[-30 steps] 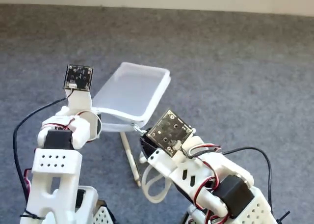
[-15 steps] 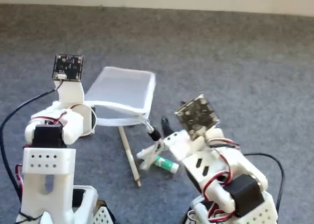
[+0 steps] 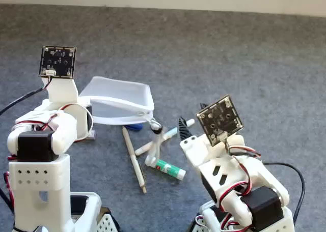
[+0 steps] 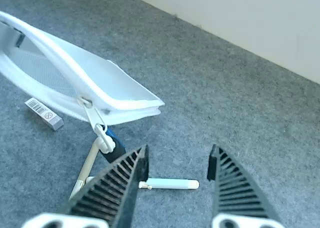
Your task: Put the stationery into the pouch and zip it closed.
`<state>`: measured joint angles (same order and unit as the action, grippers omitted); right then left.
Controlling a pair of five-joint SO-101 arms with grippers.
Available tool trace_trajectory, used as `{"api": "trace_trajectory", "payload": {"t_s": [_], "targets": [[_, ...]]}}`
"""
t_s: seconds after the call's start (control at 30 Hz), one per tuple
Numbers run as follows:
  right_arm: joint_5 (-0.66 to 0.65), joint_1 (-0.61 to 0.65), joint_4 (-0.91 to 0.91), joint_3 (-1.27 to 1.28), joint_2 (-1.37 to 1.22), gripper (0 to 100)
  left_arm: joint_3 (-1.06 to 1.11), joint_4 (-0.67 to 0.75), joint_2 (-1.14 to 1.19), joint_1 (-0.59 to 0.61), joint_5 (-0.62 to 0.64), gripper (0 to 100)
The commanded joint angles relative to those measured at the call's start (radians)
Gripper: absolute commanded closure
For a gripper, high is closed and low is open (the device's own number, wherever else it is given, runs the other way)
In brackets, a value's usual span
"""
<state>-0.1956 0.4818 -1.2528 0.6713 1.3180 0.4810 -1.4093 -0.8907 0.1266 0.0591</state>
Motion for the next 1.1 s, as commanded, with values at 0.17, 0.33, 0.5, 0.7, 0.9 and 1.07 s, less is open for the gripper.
{"api": "trace_trajectory", "payload": {"t_s": [0.17, 0.33, 0.5, 0.7, 0.9, 1.07], "targets": [[0.028, -0.068, -0.024, -0.056, -0.234, 81.8, -0.213, -0.104, 0.082, 0.016, -0.035, 99], [0.118, -0.091, -0.031, -0.116, -0.389, 81.8, -0.344, -0.147, 0.263, 0.094, -0.049, 99], [0.198, -0.093, -0.025, -0.134, -0.487, 81.8, -0.449, -0.203, 0.374, 0.139, -0.048, 99], [0.313, -0.136, 0.013, -0.136, -0.601, 81.8, -0.526, -0.259, 0.463, 0.139, -0.046, 99], [0.453, -0.139, 0.091, -0.136, -0.78, 81.8, -0.552, -0.273, 0.492, 0.136, -0.044, 99], [0.555, -0.14, 0.165, -0.136, -0.886, 81.8, -0.55, -0.273, 0.492, 0.136, -0.044, 99]]}}
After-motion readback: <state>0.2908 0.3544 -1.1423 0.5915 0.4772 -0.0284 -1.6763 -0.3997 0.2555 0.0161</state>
